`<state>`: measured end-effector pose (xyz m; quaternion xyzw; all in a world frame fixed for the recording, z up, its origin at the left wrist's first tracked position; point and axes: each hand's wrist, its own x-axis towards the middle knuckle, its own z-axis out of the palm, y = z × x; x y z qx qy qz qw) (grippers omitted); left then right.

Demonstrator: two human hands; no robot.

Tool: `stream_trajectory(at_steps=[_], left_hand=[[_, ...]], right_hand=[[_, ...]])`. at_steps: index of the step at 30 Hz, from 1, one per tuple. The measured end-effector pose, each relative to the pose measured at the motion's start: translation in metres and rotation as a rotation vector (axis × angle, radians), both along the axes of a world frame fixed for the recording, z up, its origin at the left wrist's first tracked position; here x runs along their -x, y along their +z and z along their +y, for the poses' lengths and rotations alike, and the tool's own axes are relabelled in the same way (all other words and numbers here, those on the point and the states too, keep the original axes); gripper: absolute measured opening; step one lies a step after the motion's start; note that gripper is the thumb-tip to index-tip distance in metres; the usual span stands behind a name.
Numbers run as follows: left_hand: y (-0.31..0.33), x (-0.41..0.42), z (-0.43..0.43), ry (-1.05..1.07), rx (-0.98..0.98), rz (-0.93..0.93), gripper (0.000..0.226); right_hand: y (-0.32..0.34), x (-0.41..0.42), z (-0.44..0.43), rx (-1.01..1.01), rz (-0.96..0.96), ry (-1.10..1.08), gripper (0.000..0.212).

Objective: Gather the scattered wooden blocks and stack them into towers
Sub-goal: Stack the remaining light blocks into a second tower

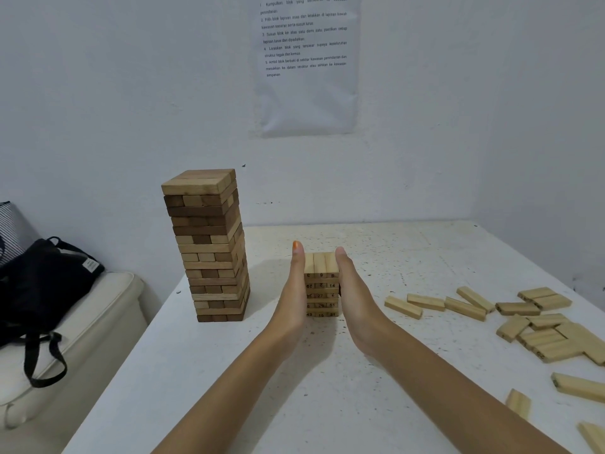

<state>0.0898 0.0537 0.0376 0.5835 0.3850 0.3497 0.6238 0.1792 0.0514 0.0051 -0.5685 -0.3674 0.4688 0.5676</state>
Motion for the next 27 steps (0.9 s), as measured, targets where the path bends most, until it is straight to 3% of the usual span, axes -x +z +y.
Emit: stream_trajectory(at_steps=[9,13,17,19,23,27], left_hand=[[-0.002,-0.001,0.001,0.035,-0.016,0.007,0.060],[-0.011,0.002,0.008,0.053,0.027,0.015,0.062],[-0.020,0.004,0.010,0.096,0.160,-0.107,0.062],[-0.021,0.000,0.003,0.077,0.128,-0.110,0.048],[-0.032,-0.006,0.003,0.057,0.102,-0.170,0.058],[-0.035,-0.010,-0.001,0.004,0.083,-0.188,0.054]], right_hand=[[0.001,0.001,-0.002,0.007,-0.019,0.019,0.064],[0.010,-0.004,-0.015,-0.007,0.000,-0.023,0.055],[-0.001,-0.003,-0.016,-0.036,0.049,-0.045,0.054],[-0.008,0.001,-0.012,-0.053,0.048,-0.047,0.050],[-0.019,0.006,-0.009,-0.099,0.065,0.006,0.055],[-0.021,0.005,-0.008,-0.126,0.097,0.043,0.055]])
